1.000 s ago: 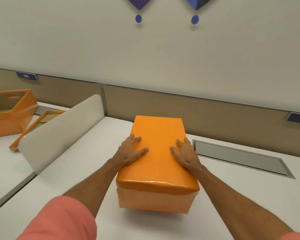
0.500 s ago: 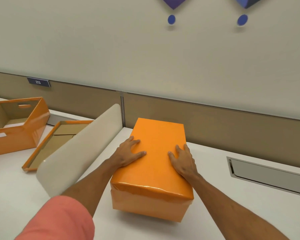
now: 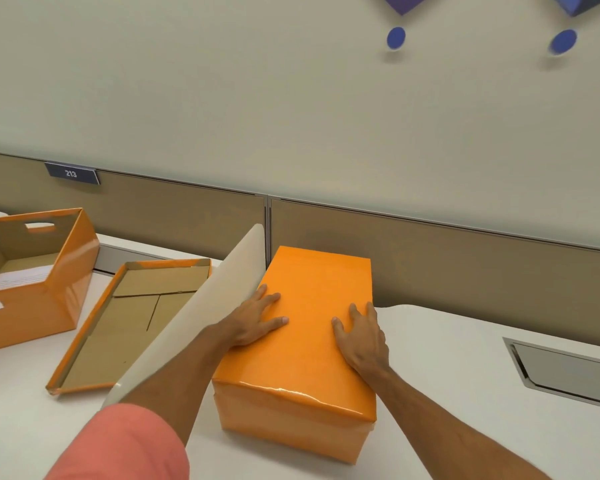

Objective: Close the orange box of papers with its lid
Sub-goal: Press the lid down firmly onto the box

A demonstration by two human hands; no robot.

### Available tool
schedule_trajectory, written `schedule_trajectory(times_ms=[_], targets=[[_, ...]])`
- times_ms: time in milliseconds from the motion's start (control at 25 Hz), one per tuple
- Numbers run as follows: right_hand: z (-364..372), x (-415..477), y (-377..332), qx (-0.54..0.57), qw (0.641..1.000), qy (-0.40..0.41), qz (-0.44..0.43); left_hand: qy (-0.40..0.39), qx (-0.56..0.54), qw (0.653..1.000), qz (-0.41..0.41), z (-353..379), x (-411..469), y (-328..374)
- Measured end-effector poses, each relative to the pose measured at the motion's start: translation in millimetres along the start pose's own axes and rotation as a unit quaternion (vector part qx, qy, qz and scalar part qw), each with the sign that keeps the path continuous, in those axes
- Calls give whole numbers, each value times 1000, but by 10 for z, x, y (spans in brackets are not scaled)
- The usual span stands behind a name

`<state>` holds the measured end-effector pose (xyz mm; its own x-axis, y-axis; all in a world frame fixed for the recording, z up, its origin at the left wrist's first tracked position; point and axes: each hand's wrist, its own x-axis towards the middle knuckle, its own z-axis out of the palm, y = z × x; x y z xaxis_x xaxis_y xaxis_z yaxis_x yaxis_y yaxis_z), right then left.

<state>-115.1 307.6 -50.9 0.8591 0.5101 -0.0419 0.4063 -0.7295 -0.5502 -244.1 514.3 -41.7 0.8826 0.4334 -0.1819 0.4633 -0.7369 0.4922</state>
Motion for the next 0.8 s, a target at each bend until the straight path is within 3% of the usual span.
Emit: schedule_trajectory(times_ms=[280,800], targets=[[136,34,-194,-104,995,-4,-8,19,211,977,14,-22,162,-25],[255,212,-353,-102,994,17,-31,89,164,982,28,60,292,-123]])
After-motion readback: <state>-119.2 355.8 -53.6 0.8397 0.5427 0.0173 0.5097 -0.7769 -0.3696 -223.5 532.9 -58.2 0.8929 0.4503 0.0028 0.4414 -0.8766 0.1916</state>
